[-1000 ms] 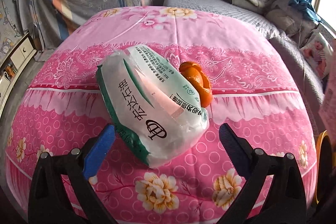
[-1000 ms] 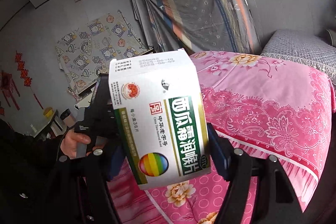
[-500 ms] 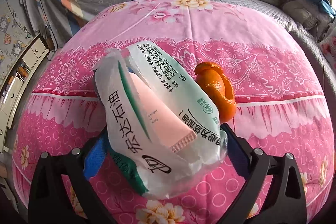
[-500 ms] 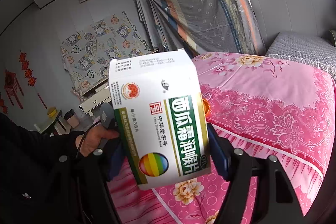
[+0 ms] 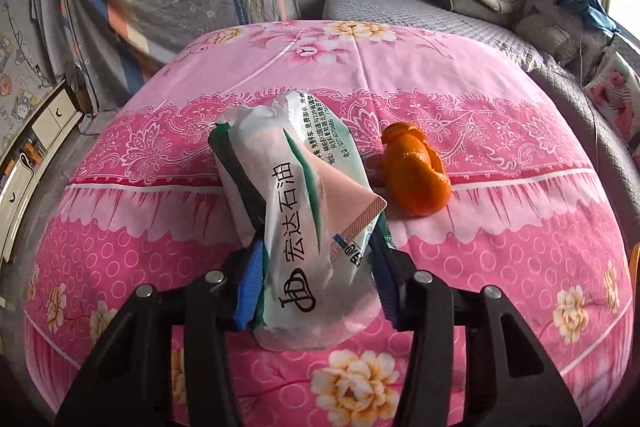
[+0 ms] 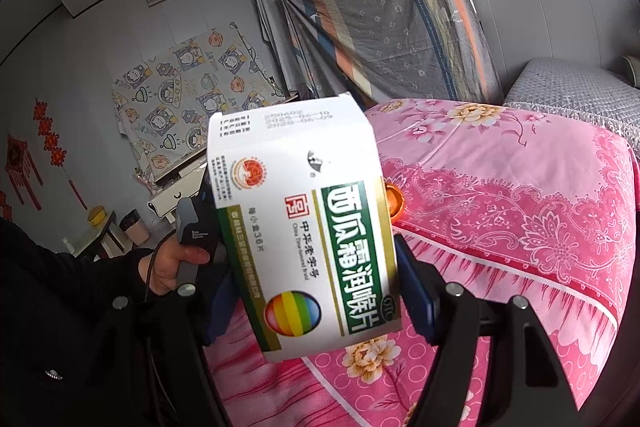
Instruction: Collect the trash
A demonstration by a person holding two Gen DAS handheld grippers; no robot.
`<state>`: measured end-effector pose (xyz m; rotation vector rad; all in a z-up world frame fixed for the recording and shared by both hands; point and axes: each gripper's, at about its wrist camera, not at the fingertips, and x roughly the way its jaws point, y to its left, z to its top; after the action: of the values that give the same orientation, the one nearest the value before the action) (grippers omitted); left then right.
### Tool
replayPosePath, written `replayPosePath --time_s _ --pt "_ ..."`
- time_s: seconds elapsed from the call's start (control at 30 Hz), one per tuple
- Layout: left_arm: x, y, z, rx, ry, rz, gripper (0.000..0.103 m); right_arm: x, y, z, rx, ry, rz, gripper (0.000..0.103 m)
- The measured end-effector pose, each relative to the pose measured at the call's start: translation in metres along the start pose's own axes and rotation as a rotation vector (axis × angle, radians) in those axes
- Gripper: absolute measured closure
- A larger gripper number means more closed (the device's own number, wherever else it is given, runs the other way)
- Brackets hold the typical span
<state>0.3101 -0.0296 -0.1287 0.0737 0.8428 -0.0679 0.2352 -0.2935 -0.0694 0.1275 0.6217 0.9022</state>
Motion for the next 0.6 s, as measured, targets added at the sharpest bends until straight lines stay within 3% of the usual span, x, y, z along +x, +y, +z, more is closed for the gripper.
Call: replayPosePath --time_s 0.33,0.6 --pt "-0.026 0.028 -0.014 -0.046 -0.051 -0.114 0.069 0.005 0.008 0.002 -0.003 0.017 -0.011 0.037" --pt "-0.058 0.042 -0.023 -0.077 -0.129 -0.236 0.070 0.013 0.017 0.003 -0.016 0.035 -0.009 0.037"
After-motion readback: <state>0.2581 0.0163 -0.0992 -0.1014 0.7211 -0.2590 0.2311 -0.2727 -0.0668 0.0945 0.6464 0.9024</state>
